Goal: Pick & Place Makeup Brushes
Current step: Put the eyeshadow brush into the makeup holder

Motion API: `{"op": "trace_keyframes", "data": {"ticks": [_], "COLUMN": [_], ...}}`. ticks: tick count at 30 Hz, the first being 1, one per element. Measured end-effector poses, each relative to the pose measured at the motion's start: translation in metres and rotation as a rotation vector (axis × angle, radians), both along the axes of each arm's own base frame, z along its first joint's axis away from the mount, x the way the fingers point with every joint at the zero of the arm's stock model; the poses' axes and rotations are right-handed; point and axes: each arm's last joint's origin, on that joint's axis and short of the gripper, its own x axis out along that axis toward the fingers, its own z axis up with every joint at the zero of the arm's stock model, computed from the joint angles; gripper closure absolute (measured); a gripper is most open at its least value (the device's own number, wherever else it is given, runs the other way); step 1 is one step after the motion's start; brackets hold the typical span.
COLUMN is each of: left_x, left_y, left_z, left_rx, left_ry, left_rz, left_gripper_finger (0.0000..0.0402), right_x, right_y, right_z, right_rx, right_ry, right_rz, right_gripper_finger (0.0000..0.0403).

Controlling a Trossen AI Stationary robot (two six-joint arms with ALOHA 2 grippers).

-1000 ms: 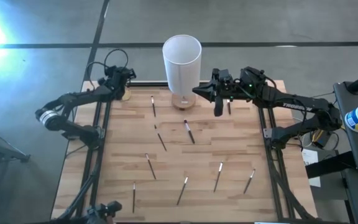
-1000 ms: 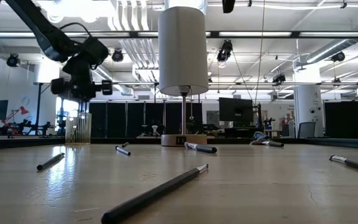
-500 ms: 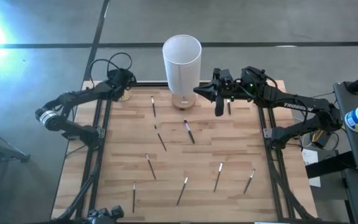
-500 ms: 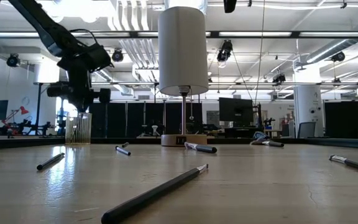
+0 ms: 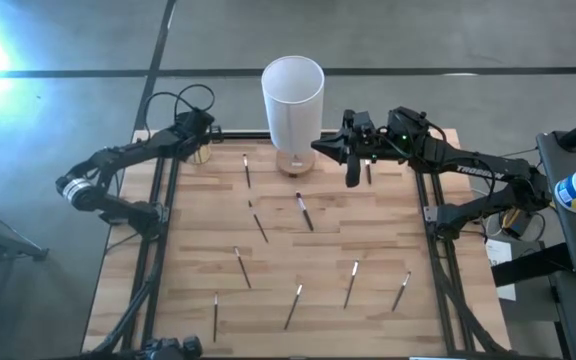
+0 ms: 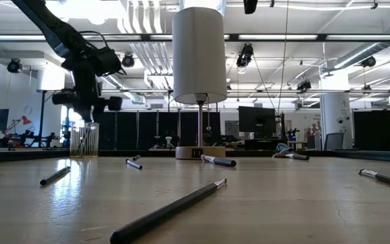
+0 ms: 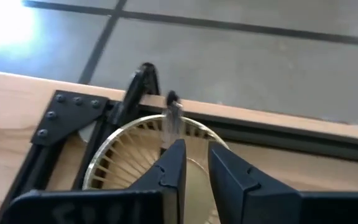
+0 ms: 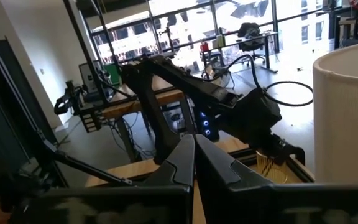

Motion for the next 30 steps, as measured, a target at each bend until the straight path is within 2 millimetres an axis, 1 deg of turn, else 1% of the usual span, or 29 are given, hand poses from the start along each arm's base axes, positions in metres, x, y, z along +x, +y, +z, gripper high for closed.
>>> {"op": "trace_keyframes", "data": {"ticks": [2,5,9,12,15,18,22,26,30], "left_x": [-0.001,-0.003,-0.002,0.004,0.015,0.03,0.052,0.073,0.089], "left_y": [-0.003,-0.012,-0.033,-0.053,-0.073,-0.096,-0.129,-0.167,-0.204], "left_z": [0.006,0.021,0.044,0.057,0.061,0.056,0.043,0.025,0.004], "left_rx": [0.006,0.041,0.101,0.137,0.128,0.083,0.007,-0.084,-0.194], "left_ry": [-0.017,-0.062,-0.157,-0.221,-0.27,-0.31,-0.349,-0.42,-0.473], "left_rz": [-0.028,-0.073,-0.163,-0.236,-0.294,-0.321,-0.328,-0.316,-0.273], "left_gripper_finger": [0.034,0.0345,0.0369,0.0393,0.0399,0.04,0.0401,0.0401,0.0401], "right_x": [-0.002,-0.012,-0.033,-0.048,-0.061,-0.072,-0.084,-0.093,-0.098], "right_y": [0.0,0.001,0.001,-0.001,-0.004,-0.007,-0.008,-0.008,-0.007], "right_z": [0.0,0.0,-0.002,-0.012,-0.029,-0.046,-0.062,-0.069,-0.071], "right_rx": [0.004,-0.004,-0.071,-0.094,-0.087,-0.066,-0.053,-0.05,-0.048], "right_ry": [0.018,0.062,0.136,0.162,0.178,0.195,0.206,0.203,0.194], "right_rz": [-0.002,-0.009,-0.024,-0.047,-0.058,-0.056,-0.057,-0.03,0.006], "right_gripper_finger": [0.0394,0.0394,0.0394,0.0394,0.0394,0.0394,0.0394,0.0394,0.0394]}}
